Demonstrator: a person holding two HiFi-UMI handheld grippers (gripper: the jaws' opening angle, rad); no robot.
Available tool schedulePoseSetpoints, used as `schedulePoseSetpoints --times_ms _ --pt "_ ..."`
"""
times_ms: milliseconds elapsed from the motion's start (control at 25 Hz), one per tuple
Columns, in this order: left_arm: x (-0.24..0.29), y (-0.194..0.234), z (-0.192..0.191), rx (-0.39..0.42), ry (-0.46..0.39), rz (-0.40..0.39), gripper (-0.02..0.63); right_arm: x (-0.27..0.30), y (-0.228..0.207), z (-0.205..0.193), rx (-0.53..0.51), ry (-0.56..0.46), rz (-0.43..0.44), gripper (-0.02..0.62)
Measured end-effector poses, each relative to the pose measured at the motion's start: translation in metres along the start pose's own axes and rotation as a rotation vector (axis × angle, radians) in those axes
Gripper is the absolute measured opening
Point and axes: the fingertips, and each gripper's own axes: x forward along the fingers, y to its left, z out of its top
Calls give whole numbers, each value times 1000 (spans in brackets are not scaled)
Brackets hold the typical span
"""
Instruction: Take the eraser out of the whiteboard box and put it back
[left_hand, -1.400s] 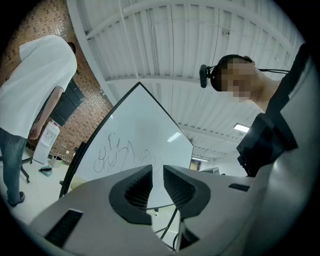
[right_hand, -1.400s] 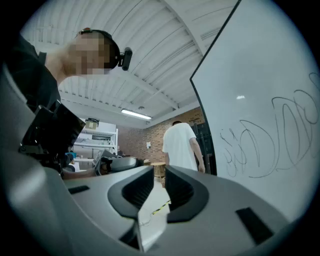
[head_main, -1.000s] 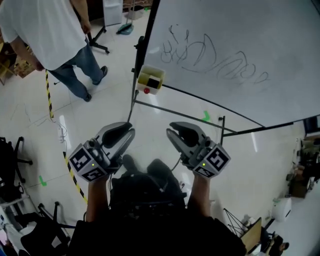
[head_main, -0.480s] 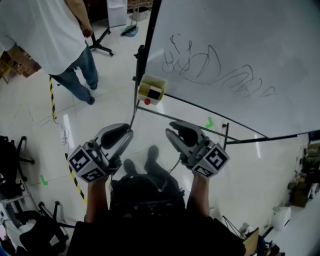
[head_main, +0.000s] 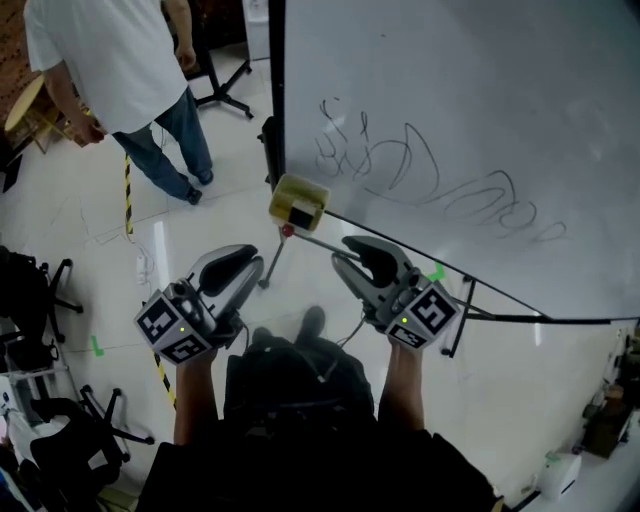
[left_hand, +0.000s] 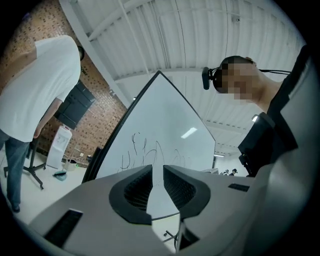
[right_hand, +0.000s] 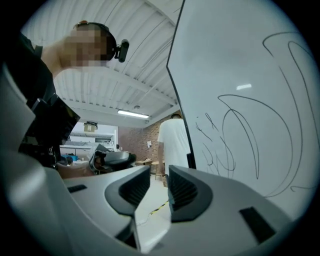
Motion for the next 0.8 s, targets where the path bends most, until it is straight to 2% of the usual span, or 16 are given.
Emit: schedulePoseSetpoints --times_ms 80,360,520,800 --pt "6 2 -3 6 7 28 63 1 -11 -4 -4 8 12 156" --pt "18 8 -10 1 22 76 63 10 -35 -23 -6 75 29 168" --pt "25 18 -5 4 16 59 63 25 -48 -32 -30 111 -5 184" --pt "23 43 14 -6 -6 4 63 54 -62 -70 -43 237 -78 204"
